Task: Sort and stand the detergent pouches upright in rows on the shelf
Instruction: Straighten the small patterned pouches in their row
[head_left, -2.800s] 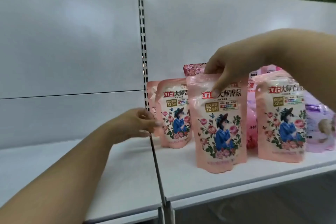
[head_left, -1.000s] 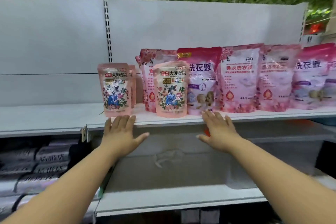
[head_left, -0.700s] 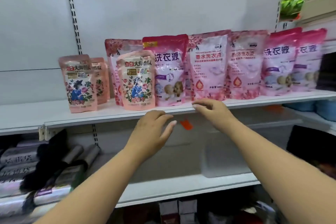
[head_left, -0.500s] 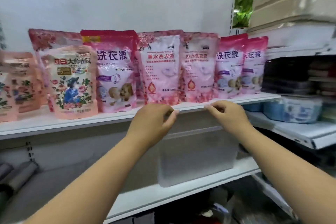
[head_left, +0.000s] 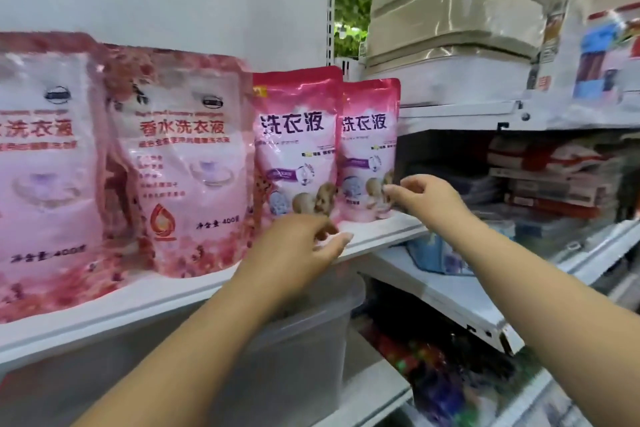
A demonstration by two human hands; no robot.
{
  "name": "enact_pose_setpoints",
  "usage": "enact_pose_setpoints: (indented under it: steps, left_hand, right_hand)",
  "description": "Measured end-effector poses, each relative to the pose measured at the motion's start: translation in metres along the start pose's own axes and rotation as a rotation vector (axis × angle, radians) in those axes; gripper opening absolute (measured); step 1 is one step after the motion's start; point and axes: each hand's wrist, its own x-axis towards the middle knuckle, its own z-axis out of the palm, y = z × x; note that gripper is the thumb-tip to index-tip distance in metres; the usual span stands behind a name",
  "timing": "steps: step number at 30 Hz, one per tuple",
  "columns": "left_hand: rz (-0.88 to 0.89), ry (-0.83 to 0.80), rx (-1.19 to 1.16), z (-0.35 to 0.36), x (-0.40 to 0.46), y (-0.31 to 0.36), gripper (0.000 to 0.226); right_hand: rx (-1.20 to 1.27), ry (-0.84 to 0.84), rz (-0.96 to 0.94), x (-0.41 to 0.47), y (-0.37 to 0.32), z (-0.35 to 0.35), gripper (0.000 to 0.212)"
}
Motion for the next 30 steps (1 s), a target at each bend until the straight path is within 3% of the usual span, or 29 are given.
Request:
enact_pose_setpoints:
  steps: [2, 6, 8, 12, 14, 17, 19, 22, 24, 25, 28, 30]
  left_hand:
    - [-0.033, 0.029, -0.059, 0.005, 0.001, 0.000, 0.027]
    - [-0.077, 0.117, -0.024, 0.007, 0.006, 0.004, 0.036]
    - [-0.114, 0.180, 0.075, 0.016, 0.011, 0.008, 0.039]
    - [-0.218, 0.345, 0.139, 0.031, 0.019, 0.022, 0.019]
    - [-0.332, 0.479, 0.237, 0.049, 0.038, 0.047, 0.014]
    - [-0.428, 0.520, 0.029, 0.055, 0.043, 0.053, 0.008]
    - [-0.570, 0.516, -0.100, 0.066, 0.059, 0.059, 0.026]
    - [-0.755, 0.402, -0.122, 0.073, 0.080, 0.071, 0.093]
    - [-0.781, 0.334, -0.192, 0.075, 0.091, 0.077, 0.106]
    - [-0.776, 0.322, -0.256, 0.076, 0.096, 0.078, 0.093]
    - [-0.713, 0.426, -0.376, 0.082, 0.105, 0.077, 0.016]
    - [-0.705, 0.566, -0.364, 0.086, 0.098, 0.076, 0.012]
  right_hand:
    - [0.020, -0.074, 0.043, 0.022, 0.011, 0.001, 0.058]
    - [0.415, -0.312, 0.011, 0.061, 0.020, 0.007, 0.037]
    - [0.528, -0.401, -0.009, 0.070, 0.028, 0.012, 0.036]
    - [0.710, -0.444, -0.032, 0.082, 0.049, 0.034, 0.026]
    - [0.827, -0.577, -0.056, 0.093, 0.058, 0.027, 0.022]
    - [0.909, -0.557, -0.039, 0.086, 0.057, 0.040, 0.029]
    - [0.957, -0.665, -0.051, 0.090, 0.060, 0.033, 0.032]
    - [0.980, -0.824, -0.063, 0.092, 0.065, 0.025, 0.045]
    - [1.053, -0.904, -0.042, 0.094, 0.072, 0.023, 0.063]
    - [1.095, -0.928, -0.026, 0.095, 0.073, 0.022, 0.064]
    - [1.121, -1.038, -0.043, 0.101, 0.074, 0.013, 0.047]
    - [1.122, -1.125, -0.050, 0.107, 0.079, 0.012, 0.041]
